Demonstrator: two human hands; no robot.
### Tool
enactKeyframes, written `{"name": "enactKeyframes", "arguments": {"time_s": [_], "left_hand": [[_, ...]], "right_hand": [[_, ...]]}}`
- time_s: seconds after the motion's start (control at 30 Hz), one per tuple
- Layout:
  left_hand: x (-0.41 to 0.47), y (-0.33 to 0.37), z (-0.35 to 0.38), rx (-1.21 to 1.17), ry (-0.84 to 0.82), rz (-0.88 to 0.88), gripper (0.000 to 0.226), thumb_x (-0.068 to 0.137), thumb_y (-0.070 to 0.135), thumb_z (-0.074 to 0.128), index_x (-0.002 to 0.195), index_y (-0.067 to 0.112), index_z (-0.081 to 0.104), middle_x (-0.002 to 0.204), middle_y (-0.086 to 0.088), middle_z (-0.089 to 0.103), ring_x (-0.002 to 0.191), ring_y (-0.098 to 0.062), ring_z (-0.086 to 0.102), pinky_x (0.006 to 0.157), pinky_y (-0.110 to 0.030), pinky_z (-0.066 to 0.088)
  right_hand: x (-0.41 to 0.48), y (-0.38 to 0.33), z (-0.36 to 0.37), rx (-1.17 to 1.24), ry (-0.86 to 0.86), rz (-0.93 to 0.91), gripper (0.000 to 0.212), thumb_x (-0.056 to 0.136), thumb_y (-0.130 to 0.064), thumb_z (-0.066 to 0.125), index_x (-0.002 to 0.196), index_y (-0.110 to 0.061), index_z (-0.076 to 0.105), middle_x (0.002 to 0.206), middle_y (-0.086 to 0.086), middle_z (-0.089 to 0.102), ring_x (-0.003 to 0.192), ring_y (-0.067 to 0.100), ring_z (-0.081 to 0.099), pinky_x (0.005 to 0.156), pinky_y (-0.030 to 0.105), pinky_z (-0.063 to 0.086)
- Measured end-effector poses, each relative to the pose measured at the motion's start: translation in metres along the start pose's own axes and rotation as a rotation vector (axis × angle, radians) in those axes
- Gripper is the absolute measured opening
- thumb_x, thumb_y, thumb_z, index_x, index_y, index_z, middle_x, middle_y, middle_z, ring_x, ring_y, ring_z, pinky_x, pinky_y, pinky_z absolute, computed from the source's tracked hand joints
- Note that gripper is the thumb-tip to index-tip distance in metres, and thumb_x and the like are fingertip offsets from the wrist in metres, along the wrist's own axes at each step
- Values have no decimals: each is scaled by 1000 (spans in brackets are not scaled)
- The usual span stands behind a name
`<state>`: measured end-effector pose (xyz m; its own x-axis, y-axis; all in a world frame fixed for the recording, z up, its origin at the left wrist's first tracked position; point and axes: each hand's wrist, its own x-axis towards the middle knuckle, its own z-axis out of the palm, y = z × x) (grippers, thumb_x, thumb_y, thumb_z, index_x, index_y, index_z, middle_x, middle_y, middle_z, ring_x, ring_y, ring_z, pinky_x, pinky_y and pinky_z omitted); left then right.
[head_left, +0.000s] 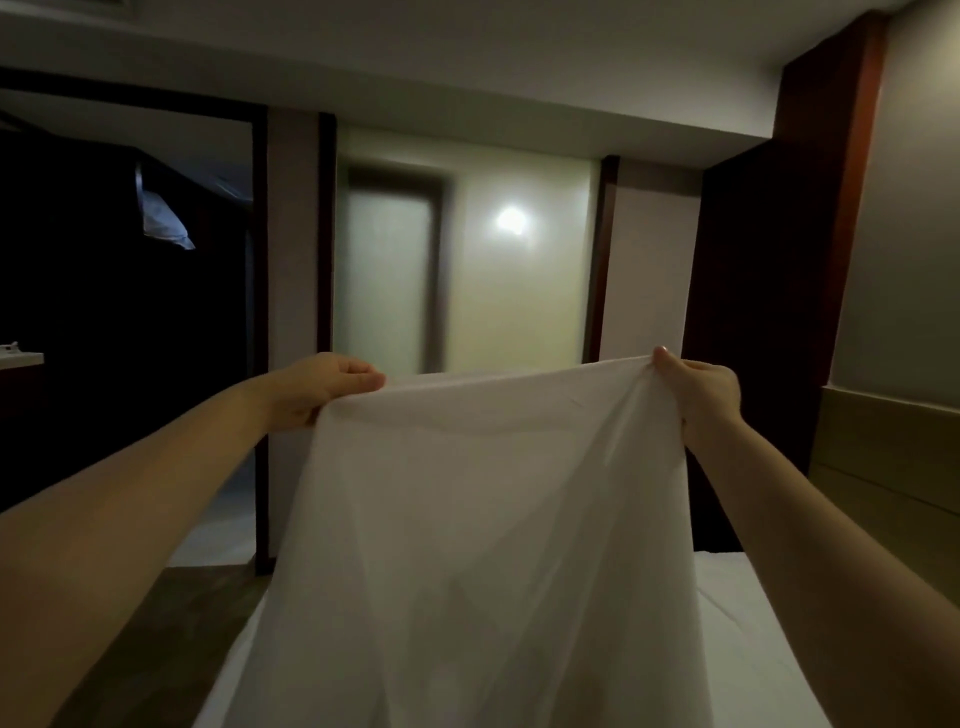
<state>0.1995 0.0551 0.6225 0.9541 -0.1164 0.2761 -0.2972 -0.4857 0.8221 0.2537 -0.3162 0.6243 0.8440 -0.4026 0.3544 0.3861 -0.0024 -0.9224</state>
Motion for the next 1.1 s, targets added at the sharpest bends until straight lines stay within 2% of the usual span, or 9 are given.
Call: {"name": "enactKeyframes", "arguments": {"time_s": [0.13, 0.23, 0.37, 0.47, 0.53, 0.63, 0.73, 0.83, 1.1], "left_hand": [[0, -13, -24, -2, -118, -65, 82, 26, 65, 86, 80, 6, 66, 74, -4, 62, 67, -11, 58, 63, -23, 49], [-9, -22, -31, 68, -285, -137, 77, 32, 57, 89, 80, 3, 63, 75, -7, 62, 68, -14, 58, 63, -24, 50], [-10, -27, -21, 89, -314, -147, 51, 46, 54, 87, 74, 14, 73, 80, -5, 66, 75, -16, 63, 72, -29, 50], [-6, -19, -1, 88, -192, -108, 17, 86, 33, 63, 86, 17, 70, 90, -2, 64, 80, -11, 63, 73, -25, 50], [-3, -12, 13, 140, -162, -65, 18, 96, 25, 50, 86, 19, 63, 86, 4, 60, 73, -4, 59, 64, -18, 48], [0, -1, 35, 223, -150, 16, 19, 99, 24, 44, 90, 17, 59, 87, 4, 55, 77, -6, 54, 64, -17, 46], [8, 10, 60, 286, -126, 180, 16, 98, 17, 46, 96, 16, 62, 87, 10, 57, 78, 3, 50, 71, -11, 40], [14, 20, 75, 320, -192, 235, 20, 94, 8, 48, 93, 20, 64, 81, 14, 58, 76, 4, 51, 69, -6, 38], [4, 2, 66, 192, -243, 205, 15, 91, 17, 58, 84, 25, 69, 81, 14, 65, 80, 5, 58, 78, -12, 43]], "right_hand": [[0, 5, -12, -119, 29, -53, 28, 82, -30, 71, 100, -9, 70, 101, 9, 65, 97, 29, 62, 93, 44, 51], [1, 10, -21, -139, 117, -31, 37, 85, -31, 68, 112, -5, 66, 90, 2, 60, 95, 26, 60, 91, 37, 49], [-4, 23, -23, -191, 82, -48, 35, 85, -29, 69, 110, -6, 67, 88, 1, 60, 90, 22, 58, 90, 38, 50], [-13, 24, -5, -229, -46, -79, 27, 79, -31, 74, 95, -9, 71, 100, 11, 66, 92, 29, 63, 89, 45, 53], [-21, 19, 10, -298, -160, -106, 25, 77, -34, 75, 82, -10, 72, 92, 14, 67, 87, 30, 65, 88, 48, 53], [-36, 11, 37, -338, -312, -166, 43, 77, -35, 74, 94, 4, 70, 84, 18, 67, 78, 24, 59, 87, 43, 52], [-65, 8, 73, -407, -559, -271, 32, 78, -34, 72, 98, -8, 72, 86, 2, 68, 80, 12, 62, 76, 21, 48], [-86, 16, 101, -512, -755, -273, 29, 77, -39, 72, 86, -12, 73, 82, 8, 70, 77, 9, 58, 70, 21, 43], [-96, 35, 114, -436, -888, -117, 29, 79, -22, 75, 98, -1, 71, 88, 8, 67, 79, 9, 59, 68, 12, 47]]}}
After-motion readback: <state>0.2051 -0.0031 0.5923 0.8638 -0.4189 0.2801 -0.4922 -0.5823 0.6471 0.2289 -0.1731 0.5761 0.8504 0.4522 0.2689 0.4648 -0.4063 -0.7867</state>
